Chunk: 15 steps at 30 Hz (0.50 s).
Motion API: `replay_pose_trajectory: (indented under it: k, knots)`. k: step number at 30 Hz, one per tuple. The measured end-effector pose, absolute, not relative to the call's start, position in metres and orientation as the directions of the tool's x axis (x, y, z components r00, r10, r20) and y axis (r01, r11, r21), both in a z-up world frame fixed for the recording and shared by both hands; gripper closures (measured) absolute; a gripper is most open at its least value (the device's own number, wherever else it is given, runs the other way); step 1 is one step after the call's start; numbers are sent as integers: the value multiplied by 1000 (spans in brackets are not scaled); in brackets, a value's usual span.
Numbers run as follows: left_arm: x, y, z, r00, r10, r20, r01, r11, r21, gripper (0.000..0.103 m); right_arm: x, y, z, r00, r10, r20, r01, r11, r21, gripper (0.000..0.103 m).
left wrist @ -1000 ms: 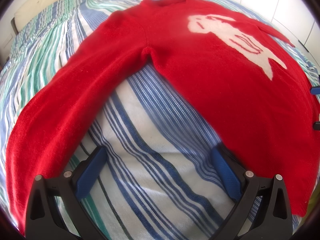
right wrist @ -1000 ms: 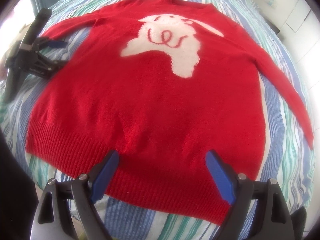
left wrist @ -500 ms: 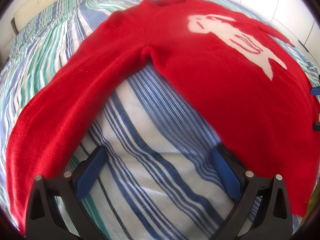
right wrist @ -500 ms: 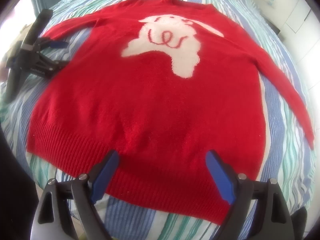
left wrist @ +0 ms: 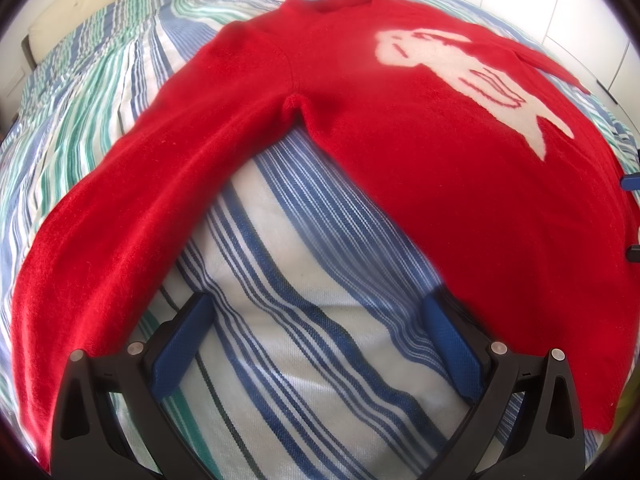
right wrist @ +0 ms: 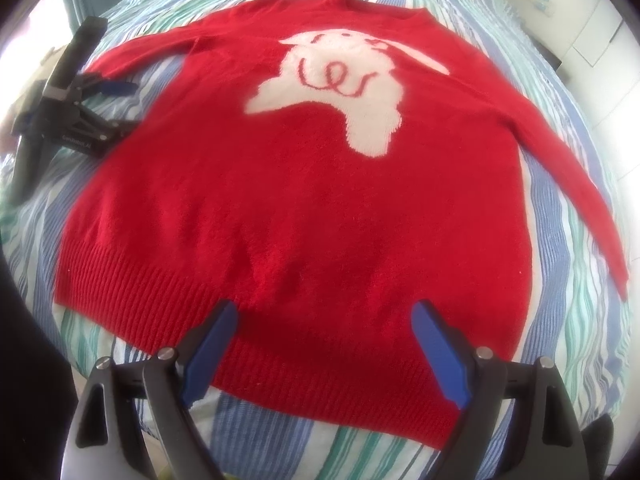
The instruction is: Fold small clothes
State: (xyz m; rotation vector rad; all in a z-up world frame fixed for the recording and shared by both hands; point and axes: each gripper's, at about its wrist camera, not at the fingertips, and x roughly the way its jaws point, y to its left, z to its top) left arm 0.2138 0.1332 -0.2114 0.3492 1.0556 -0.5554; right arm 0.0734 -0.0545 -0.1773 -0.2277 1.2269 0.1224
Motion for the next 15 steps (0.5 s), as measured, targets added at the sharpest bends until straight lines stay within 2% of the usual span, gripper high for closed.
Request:
replay_pose_trajectory:
  k: [15]
  knots:
    - [214,133,-211,375,-262,-889,585,811,8,0,72,-58,-178,337,-13,-941,-206,975,-88,15]
